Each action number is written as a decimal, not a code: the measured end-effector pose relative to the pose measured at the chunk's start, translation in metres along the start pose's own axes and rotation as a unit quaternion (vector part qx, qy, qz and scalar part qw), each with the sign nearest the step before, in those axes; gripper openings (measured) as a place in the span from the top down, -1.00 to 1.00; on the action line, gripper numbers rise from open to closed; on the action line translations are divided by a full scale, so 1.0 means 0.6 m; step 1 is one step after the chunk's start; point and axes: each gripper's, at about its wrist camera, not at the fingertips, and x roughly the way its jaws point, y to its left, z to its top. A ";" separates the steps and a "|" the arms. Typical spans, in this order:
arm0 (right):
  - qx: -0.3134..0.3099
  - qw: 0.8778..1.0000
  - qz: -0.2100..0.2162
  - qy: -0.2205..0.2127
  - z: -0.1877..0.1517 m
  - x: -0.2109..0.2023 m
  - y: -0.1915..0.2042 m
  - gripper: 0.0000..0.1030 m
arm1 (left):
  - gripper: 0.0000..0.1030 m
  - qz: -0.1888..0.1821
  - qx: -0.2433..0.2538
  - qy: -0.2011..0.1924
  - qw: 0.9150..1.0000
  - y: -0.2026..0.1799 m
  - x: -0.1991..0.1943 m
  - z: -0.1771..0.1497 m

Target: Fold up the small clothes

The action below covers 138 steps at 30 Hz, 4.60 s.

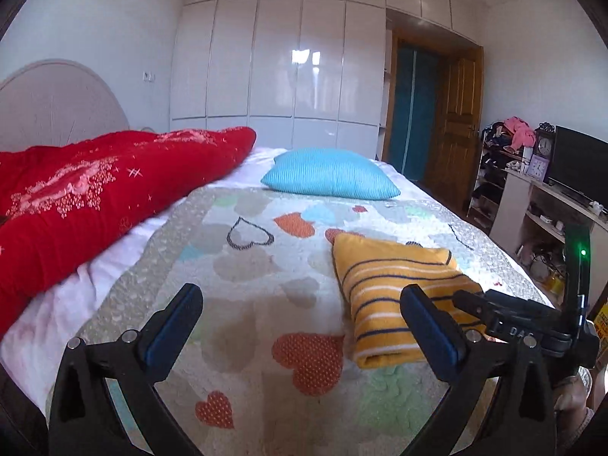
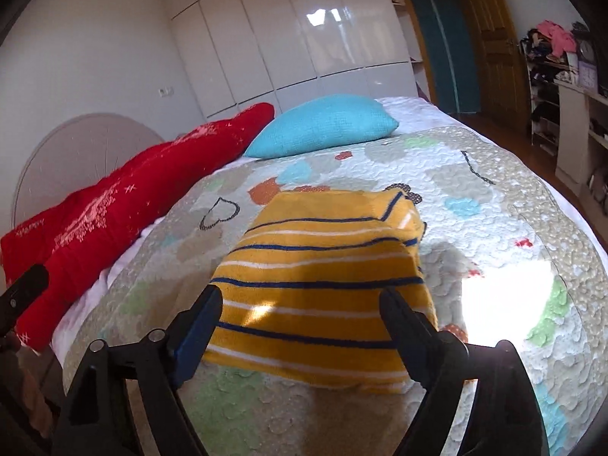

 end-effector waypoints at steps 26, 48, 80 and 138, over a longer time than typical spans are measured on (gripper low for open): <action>0.050 0.990 -0.129 0.034 -0.097 -0.026 -0.067 -0.58 | -1.00 0.008 0.000 0.166 0.986 -0.022 0.069 -0.097; -0.017 0.986 -0.156 0.054 -0.116 -0.004 -0.015 -0.65 | -1.00 0.013 0.012 0.212 0.977 -0.038 0.086 -0.127; -0.041 0.971 -0.223 0.077 -0.123 0.005 -0.014 -0.67 | -1.00 0.012 0.015 0.238 0.971 -0.046 0.097 -0.149; -0.135 0.929 -0.335 0.079 -0.127 0.005 0.028 -0.87 | -1.00 0.020 0.001 0.288 0.957 -0.046 0.133 -0.190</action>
